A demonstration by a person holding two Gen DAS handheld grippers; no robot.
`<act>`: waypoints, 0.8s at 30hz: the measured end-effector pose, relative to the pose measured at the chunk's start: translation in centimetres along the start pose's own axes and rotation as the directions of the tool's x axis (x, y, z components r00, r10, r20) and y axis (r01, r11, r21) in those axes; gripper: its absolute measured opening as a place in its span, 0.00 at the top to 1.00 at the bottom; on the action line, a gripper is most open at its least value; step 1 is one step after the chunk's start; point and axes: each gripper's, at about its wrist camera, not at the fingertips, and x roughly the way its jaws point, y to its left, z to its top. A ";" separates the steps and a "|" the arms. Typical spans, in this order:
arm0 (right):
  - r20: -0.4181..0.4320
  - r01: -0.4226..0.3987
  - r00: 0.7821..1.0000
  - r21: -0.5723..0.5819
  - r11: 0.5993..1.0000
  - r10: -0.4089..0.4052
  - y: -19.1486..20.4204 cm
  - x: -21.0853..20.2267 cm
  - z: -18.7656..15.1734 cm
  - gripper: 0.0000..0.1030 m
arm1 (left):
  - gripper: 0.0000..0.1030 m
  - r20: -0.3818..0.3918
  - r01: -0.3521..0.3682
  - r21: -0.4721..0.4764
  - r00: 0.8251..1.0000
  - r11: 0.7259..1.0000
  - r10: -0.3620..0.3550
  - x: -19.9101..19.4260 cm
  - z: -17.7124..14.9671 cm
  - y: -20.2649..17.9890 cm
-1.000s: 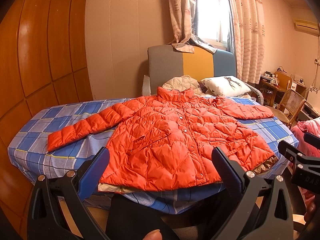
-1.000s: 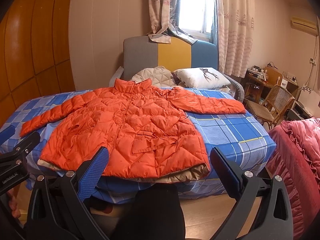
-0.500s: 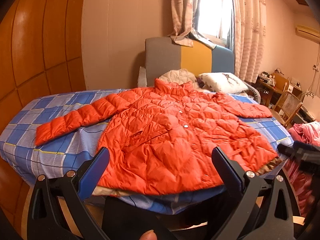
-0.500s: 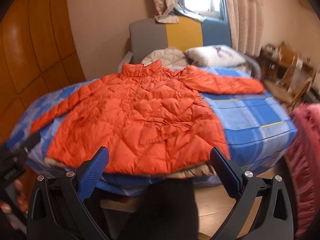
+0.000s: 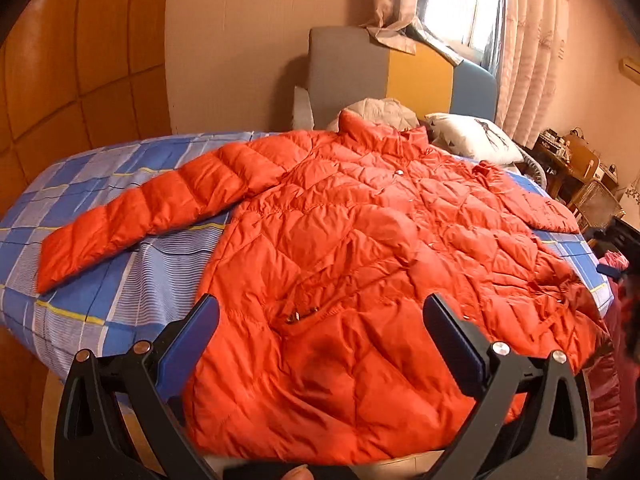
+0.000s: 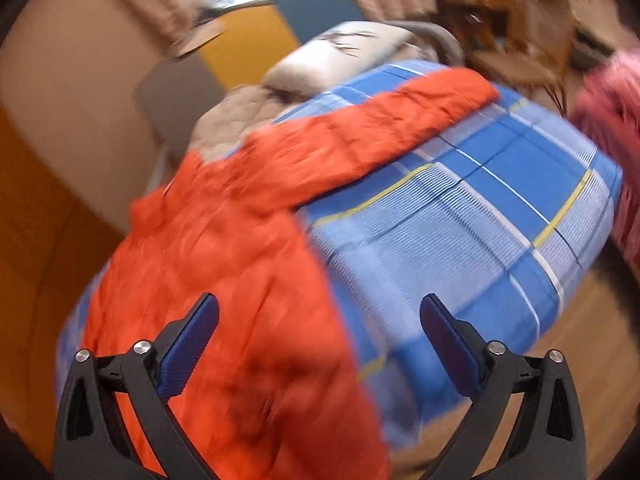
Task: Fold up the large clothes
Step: 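Reach the right gripper to a jacket sleeve cuff and close on it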
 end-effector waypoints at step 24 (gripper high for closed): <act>0.103 0.004 0.992 0.550 0.835 -0.072 -15.2 14.2 15.9 0.66 | 0.21 -0.173 -0.135 -0.206 0.980 0.969 0.100 7.7 -1.2 4.2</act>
